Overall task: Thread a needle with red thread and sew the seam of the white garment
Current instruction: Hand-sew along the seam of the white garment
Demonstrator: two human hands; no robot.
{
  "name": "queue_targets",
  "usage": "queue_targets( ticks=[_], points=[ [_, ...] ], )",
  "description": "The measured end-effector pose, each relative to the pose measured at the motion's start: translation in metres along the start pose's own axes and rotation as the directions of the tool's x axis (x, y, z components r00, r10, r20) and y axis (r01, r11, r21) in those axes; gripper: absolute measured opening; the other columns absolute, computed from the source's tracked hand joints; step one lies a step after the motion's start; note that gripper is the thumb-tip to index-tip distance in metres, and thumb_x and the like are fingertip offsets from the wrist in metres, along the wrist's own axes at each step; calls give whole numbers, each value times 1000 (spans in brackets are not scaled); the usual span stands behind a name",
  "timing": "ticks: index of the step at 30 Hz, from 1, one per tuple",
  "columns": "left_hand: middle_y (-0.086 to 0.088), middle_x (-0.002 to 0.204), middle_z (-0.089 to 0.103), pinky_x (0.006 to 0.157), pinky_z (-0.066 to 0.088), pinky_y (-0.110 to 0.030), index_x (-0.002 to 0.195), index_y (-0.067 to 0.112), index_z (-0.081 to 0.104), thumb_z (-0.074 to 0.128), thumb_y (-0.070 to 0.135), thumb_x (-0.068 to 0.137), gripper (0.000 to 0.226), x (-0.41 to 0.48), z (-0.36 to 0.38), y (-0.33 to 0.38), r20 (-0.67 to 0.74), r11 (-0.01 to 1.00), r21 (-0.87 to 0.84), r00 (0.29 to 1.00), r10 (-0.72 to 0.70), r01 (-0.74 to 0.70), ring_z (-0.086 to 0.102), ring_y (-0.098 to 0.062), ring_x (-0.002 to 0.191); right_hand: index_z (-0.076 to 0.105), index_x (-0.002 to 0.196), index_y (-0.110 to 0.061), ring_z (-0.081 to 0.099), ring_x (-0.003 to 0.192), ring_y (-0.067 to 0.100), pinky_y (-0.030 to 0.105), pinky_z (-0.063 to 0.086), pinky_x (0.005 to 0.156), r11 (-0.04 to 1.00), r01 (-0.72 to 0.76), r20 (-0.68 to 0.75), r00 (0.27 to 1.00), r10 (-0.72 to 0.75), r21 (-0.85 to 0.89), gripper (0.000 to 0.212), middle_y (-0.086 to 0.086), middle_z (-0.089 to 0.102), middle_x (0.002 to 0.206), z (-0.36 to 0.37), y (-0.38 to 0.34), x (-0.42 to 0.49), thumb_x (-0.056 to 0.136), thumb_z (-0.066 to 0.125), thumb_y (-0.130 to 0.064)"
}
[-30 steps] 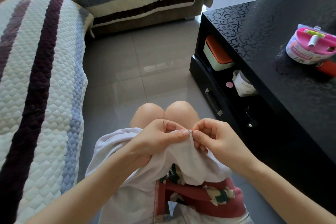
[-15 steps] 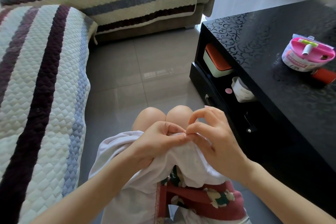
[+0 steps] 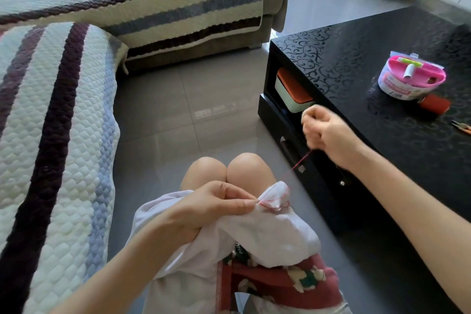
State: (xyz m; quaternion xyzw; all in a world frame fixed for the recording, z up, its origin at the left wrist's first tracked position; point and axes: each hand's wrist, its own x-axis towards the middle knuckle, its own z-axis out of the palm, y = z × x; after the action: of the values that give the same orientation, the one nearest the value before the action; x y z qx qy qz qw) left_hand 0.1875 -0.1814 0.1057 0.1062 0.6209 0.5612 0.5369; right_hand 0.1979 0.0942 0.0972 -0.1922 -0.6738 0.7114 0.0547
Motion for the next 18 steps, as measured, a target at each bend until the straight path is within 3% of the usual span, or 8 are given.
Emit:
queue_targets(
  ticks=[3, 4, 6, 9, 10, 13, 15, 18],
  points=[
    [-12, 88, 71, 70, 53, -21, 98, 2, 74, 68, 22, 78, 28, -1, 3, 2, 22, 1000, -26, 1000, 1, 0, 66, -13, 77, 47, 71, -25, 41, 51, 7, 26, 37, 52, 971, 51, -466, 871, -158, -235, 23, -11, 46, 58, -47, 1, 50, 91, 44, -14],
    [-12, 89, 71, 71, 53, -22, 98, 2, 74, 68, 22, 78, 29, -1, 2, 2, 27, 1000, -27, 1000, 3, -2, 66, -14, 78, 48, 72, -26, 47, 62, 11, 31, 41, 61, 937, 4, -552, 807, -210, -350, 18, -11, 48, 65, -60, 3, 61, 88, 44, -18],
    [-12, 90, 72, 73, 53, -23, 98, 2, 74, 68, 22, 78, 29, -2, 2, 3, 30, 1000, -23, 999, 11, -10, 66, -15, 80, 53, 79, -25, 52, 77, 17, 30, 46, 72, 860, -66, -543, 800, -258, -506, 11, -10, 51, 71, -64, 3, 66, 88, 48, -22],
    [-10, 89, 72, 73, 53, -23, 96, 4, 75, 68, 22, 79, 26, -2, 1, 5, 33, 1000, -26, 999, 7, -6, 67, -14, 80, 67, 87, -23, 49, 63, 9, 18, 44, 53, 874, 95, -99, 982, -161, -477, 2, -6, 49, 64, -17, -15, 33, 87, 65, -23],
    [-10, 89, 72, 74, 53, -23, 97, 5, 75, 68, 22, 78, 27, -2, 1, 6, 31, 1000, -21, 1000, 3, -2, 67, -14, 80, 71, 91, -18, 50, 61, 2, 11, 42, 53, 873, 140, 105, 989, -102, -467, 6, -8, 55, 64, 2, -22, 13, 87, 68, -21],
    [-8, 89, 72, 77, 51, -24, 94, 9, 76, 68, 25, 79, 23, -1, 0, 9, 31, 1000, 7, 999, -5, 5, 66, -13, 82, 75, 93, -10, 59, 78, 0, 13, 44, 71, 854, 219, 535, 841, 81, -472, 16, 5, 72, 82, 36, -23, -39, 84, 71, -22],
    [-2, 83, 72, 78, 48, -21, 88, 15, 77, 69, 26, 79, 17, -2, 2, 11, 22, 999, 49, 1000, 5, -6, 64, -8, 81, 75, 94, -13, 60, 79, 5, 19, 44, 74, 846, 222, 630, 759, 162, -486, 16, 11, 71, 84, 43, -19, -57, 86, 69, -25],
    [5, 77, 71, 76, 46, -15, 83, 19, 78, 73, 25, 80, 8, -4, 3, 11, 10, 996, 86, 1000, 27, -27, 61, -2, 79, 74, 88, -11, 50, 66, 3, 19, 39, 63, 850, 201, 627, 758, 180, -487, 13, 1, 61, 68, 46, -15, -64, 89, 67, -22]
  ],
)
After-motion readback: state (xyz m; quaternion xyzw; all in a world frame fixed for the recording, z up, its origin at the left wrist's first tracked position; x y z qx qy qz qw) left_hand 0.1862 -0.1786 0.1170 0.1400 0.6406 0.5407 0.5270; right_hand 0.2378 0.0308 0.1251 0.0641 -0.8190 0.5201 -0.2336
